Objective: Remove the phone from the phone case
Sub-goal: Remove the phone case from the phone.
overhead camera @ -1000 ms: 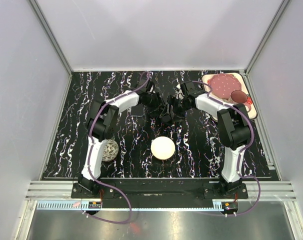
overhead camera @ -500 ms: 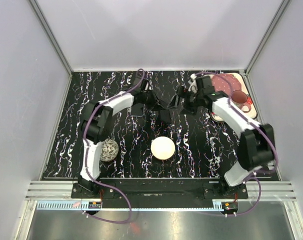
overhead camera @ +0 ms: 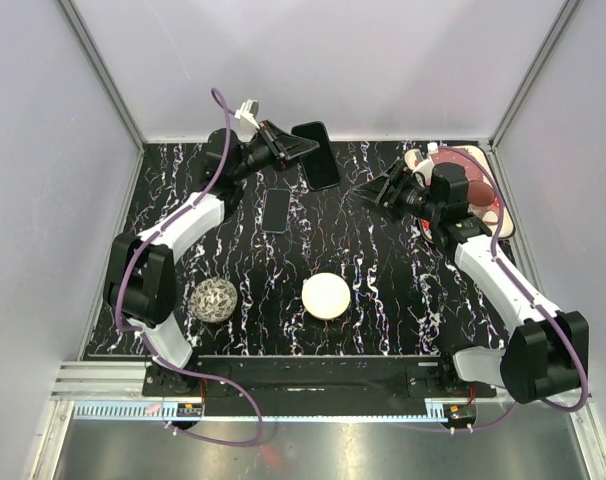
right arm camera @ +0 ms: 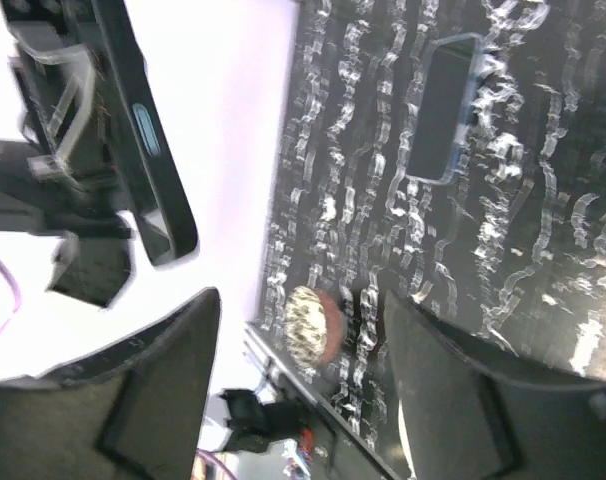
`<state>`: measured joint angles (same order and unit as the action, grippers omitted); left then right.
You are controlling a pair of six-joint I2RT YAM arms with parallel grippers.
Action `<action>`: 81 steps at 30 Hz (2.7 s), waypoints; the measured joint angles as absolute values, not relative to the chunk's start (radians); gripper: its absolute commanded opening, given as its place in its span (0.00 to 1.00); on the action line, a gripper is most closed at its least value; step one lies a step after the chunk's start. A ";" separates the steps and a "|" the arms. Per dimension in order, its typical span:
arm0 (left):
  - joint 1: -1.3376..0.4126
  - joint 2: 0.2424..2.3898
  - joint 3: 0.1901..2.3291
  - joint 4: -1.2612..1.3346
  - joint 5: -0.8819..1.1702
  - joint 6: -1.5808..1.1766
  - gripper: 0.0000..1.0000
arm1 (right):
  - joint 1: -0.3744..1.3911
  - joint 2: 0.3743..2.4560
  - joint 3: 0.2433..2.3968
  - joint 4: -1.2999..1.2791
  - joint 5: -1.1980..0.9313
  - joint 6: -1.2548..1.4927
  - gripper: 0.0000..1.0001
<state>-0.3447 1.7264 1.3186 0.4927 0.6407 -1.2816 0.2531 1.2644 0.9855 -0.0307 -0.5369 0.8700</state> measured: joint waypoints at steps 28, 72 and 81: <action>-0.362 1.723 1.215 0.646 0.678 -1.384 0.00 | 0.300 1.475 0.886 0.705 -0.773 1.343 0.31; -0.336 1.542 1.065 0.937 0.422 -1.427 0.00 | 0.416 1.745 1.007 1.354 -0.535 1.839 0.07; -0.332 1.541 1.043 0.952 0.408 -1.431 0.00 | 0.420 1.744 1.008 1.328 -0.501 1.863 0.29</action>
<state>-0.3325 1.5410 1.0428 0.9520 0.4080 -1.4311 0.4198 1.7443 1.0080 1.3285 -0.5007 1.8626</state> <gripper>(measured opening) 0.158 0.257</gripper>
